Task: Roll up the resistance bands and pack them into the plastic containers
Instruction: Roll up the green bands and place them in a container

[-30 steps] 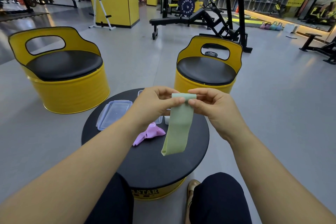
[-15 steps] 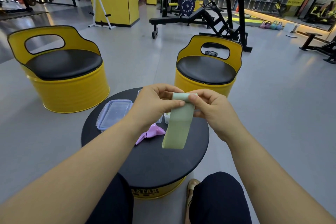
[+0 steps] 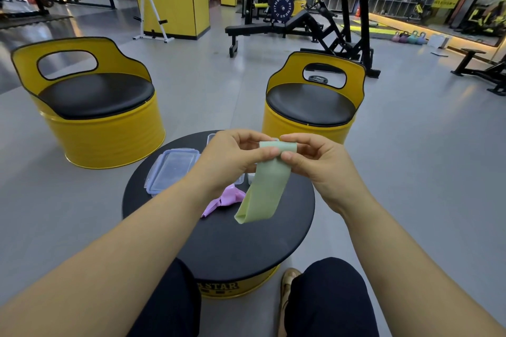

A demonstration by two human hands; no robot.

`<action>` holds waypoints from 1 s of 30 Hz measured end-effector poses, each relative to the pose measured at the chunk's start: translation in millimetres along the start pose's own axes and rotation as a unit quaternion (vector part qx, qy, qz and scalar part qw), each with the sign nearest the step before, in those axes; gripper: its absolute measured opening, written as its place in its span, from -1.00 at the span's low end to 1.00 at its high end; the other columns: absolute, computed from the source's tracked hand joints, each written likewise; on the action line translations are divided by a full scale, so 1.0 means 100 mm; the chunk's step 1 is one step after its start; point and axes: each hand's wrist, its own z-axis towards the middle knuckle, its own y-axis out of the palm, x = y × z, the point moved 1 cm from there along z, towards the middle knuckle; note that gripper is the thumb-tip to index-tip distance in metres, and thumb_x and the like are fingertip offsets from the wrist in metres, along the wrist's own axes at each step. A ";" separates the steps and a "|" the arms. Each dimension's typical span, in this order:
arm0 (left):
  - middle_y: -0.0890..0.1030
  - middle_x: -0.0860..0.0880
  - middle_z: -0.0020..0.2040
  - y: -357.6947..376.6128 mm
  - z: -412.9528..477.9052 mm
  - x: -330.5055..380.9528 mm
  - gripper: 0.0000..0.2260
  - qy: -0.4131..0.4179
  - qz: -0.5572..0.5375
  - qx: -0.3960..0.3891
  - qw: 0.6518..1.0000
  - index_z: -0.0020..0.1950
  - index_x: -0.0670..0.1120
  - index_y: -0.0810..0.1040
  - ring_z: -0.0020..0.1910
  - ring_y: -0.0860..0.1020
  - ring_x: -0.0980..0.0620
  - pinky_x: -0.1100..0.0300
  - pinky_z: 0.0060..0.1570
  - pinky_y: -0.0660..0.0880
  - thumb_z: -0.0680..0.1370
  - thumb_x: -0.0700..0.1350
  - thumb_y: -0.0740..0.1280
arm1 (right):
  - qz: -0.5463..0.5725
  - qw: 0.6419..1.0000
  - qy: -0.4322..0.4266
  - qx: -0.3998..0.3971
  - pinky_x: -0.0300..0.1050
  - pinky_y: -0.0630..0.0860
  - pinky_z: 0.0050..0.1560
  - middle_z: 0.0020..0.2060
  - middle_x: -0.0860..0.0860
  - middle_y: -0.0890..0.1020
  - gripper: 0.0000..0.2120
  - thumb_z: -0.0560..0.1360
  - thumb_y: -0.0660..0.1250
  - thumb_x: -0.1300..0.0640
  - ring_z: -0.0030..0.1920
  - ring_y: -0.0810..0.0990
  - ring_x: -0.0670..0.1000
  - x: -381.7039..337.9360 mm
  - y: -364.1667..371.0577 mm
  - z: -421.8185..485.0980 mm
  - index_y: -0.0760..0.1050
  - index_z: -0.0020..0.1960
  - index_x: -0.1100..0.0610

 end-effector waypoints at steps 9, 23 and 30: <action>0.68 0.03 -0.26 0.00 0.01 -0.01 -0.79 0.034 0.002 0.014 0.999 -0.17 -0.05 0.62 -0.22 0.63 0.10 0.24 -0.10 0.59 0.39 -0.36 0.45 | -0.021 0.998 0.060 0.002 -0.14 0.63 -0.09 -0.16 -0.02 0.67 -0.79 0.49 0.33 0.10 -0.12 0.67 -0.08 0.00 0.02 0.01 0.52 0.12 0.09; 0.68 -0.03 -0.06 0.01 0.03 -0.10 -0.83 -0.007 -0.009 -0.005 1.000 -0.01 -0.04 0.59 -0.09 0.66 0.07 0.19 -0.10 0.60 0.43 -0.15 0.46 | -0.014 0.999 0.033 0.022 -0.11 0.64 -0.08 -0.17 -0.03 0.69 -0.89 0.45 0.37 0.24 -0.12 0.68 -0.06 -0.01 0.01 -0.03 0.57 -0.04 0.11; 0.69 -0.03 -0.10 -0.07 0.06 -0.16 -0.86 -0.066 -0.100 -0.081 0.989 -0.02 -0.10 0.62 -0.10 0.64 0.02 0.13 -0.04 0.58 0.43 -0.18 0.40 | -0.037 0.999 0.022 -0.019 -0.21 0.60 -0.12 -0.13 0.00 0.66 -0.80 0.38 0.44 0.26 -0.13 0.65 -0.07 -0.02 -0.01 -0.06 0.55 -0.02 0.10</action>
